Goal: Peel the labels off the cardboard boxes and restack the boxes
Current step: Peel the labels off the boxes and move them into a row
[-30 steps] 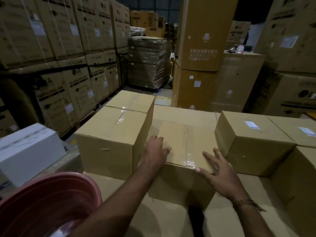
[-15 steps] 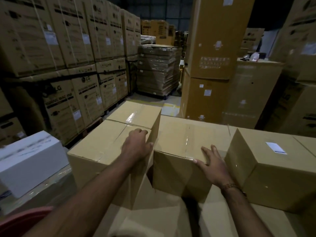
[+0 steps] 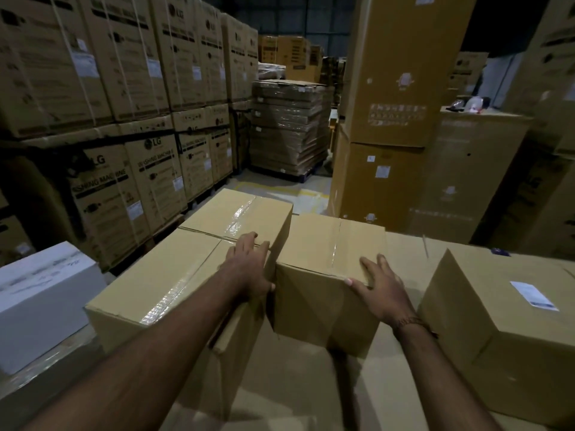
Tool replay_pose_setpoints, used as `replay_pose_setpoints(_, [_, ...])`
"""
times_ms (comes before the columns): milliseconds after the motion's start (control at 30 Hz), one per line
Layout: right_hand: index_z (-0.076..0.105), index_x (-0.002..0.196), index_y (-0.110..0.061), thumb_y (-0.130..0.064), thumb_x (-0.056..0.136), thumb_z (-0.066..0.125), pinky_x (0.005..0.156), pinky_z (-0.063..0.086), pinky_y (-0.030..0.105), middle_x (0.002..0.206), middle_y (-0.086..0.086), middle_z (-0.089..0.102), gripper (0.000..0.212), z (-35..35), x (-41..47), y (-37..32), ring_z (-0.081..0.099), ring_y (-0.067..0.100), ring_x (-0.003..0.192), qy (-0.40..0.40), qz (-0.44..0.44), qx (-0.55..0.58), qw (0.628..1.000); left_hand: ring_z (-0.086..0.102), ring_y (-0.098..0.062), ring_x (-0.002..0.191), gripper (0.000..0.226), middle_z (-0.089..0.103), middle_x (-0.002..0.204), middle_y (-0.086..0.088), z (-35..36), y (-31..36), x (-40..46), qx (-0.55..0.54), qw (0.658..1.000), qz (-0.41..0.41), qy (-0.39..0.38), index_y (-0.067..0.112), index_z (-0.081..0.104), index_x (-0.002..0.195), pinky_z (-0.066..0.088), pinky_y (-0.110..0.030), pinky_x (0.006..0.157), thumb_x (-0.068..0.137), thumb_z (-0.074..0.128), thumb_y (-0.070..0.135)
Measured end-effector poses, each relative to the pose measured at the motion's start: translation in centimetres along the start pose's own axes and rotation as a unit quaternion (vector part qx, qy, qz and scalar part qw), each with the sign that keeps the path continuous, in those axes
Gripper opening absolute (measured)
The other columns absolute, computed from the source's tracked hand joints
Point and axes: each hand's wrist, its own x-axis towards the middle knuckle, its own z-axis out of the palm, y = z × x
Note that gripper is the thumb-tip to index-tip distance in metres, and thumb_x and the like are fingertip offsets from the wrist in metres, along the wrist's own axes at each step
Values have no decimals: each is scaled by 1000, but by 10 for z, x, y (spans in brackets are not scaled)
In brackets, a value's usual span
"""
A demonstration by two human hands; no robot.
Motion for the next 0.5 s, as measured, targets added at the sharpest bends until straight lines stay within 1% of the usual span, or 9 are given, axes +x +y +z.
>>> replay_pose_setpoints(67, [32, 165, -35, -68, 97, 58, 124, 30, 56, 178, 0, 9, 81, 1, 8, -4, 22, 39, 158, -1, -4, -5, 1000, -1, -38, 161, 117, -6, 175, -10, 4, -1, 3, -10, 1000, 4, 5, 26, 4, 168, 14, -63, 128, 83, 78, 57])
replay_pose_setpoints(133, [32, 166, -34, -68, 97, 58, 124, 29, 55, 178, 1, 9, 81, 2, 17, -6, 22, 40, 158, -5, -8, -8, 1000, -2, -37, 161, 112, -5, 175, -9, 7, 0, 1, -9, 1000, 2, 12, 25, 2, 168, 7, -58, 130, 88, 76, 51])
replay_pose_setpoints(167, [32, 165, -34, -68, 97, 59, 125, 29, 55, 178, 1, 9, 81, 2, 21, -7, 22, 40, 158, -7, -9, -6, 1000, -2, -37, 161, 111, -5, 176, -8, 9, 1, 0, -12, 1000, 0, 19, 26, 2, 168, 7, -57, 129, 89, 76, 49])
replay_pose_setpoints(333, [33, 165, -36, -69, 95, 61, 125, 31, 58, 178, -1, 10, 82, 7, 36, -7, 23, 38, 157, -4, -8, 9, 1000, -1, -39, 160, 111, -3, 175, -5, 13, -1, 4, -20, 1000, -4, 13, 29, 2, 168, 15, -61, 128, 88, 77, 49])
replay_pose_setpoints(500, [34, 165, -36, -69, 95, 60, 125, 31, 56, 178, 0, 12, 81, 9, 39, -10, 24, 38, 157, 1, -14, 8, 1000, 2, -38, 160, 110, -2, 175, -6, 19, -3, 8, -3, 1000, 6, 24, 28, 3, 168, 15, -59, 128, 87, 74, 51])
